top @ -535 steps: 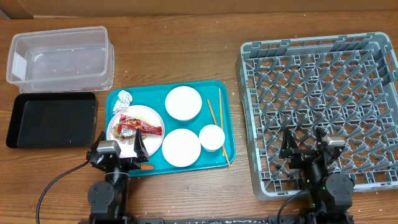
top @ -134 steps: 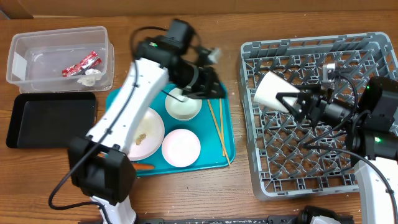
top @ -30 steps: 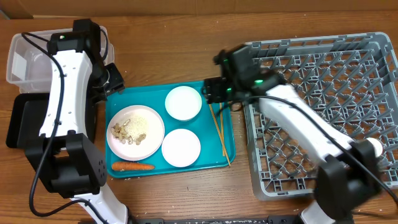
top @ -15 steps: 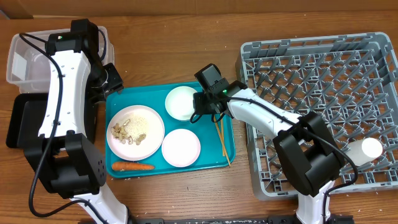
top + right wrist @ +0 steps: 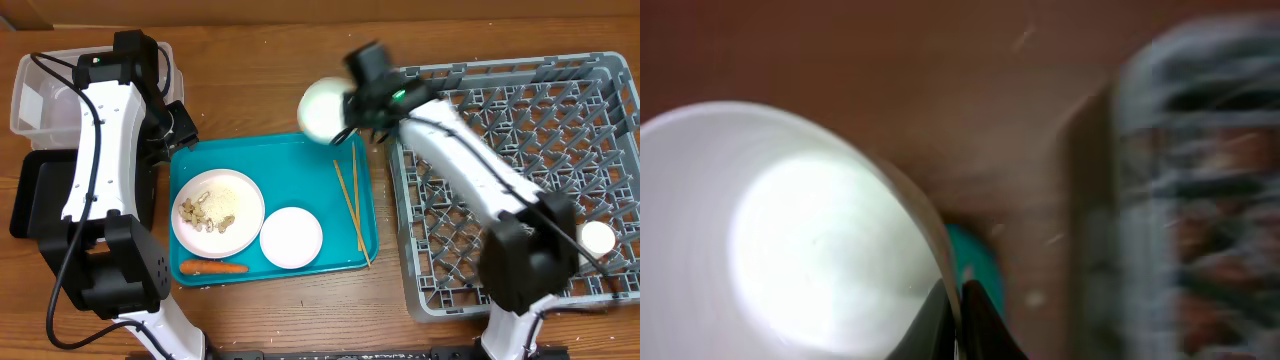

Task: Sort waste into correct bins and load items into the dishwasher
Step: 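Grasp the white bowl on the tray with the right gripper, then carry the bowl into the dish rack and release it, then grasp the second white bowl on the tray with the right gripper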

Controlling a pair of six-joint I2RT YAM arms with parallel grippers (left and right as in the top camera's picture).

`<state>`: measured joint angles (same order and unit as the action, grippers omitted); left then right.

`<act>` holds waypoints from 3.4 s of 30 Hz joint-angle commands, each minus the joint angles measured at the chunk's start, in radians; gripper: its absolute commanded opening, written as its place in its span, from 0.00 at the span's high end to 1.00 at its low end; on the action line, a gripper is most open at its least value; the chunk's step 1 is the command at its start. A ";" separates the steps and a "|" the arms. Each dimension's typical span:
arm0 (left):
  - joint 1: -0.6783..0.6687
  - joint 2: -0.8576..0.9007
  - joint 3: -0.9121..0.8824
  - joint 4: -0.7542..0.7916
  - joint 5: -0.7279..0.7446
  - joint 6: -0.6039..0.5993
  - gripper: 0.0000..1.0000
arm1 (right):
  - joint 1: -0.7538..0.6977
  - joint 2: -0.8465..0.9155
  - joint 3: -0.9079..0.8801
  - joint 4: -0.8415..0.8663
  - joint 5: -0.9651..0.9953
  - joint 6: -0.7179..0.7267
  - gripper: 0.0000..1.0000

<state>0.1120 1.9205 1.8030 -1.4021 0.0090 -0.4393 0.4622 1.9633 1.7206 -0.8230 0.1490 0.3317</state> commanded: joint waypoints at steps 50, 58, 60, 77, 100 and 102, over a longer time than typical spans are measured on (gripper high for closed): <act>-0.002 -0.038 0.006 0.064 0.049 -0.032 0.54 | -0.483 0.108 -0.087 -0.216 0.881 -0.043 0.63; -0.001 -0.038 0.006 0.064 0.039 -0.016 0.54 | -0.392 0.102 -0.087 -0.350 0.798 0.050 0.35; -0.001 -0.038 0.006 0.062 0.039 -0.006 0.54 | -0.375 0.087 -0.087 -0.378 0.790 0.096 0.24; -0.001 -0.038 0.006 0.055 0.032 0.021 0.40 | -0.235 -0.218 0.072 -0.406 -0.399 -0.095 0.15; -0.001 -0.038 0.006 0.040 0.036 0.021 0.39 | 0.273 -0.081 -0.358 -0.142 -0.352 -0.042 0.33; -0.001 -0.038 0.006 0.037 0.036 0.021 0.39 | 0.281 -0.081 -0.418 -0.072 -0.352 -0.042 0.37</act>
<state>0.1120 1.9205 1.8030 -1.3628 0.0483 -0.4347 0.7349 1.8828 1.3705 -0.9398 -0.2359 0.2619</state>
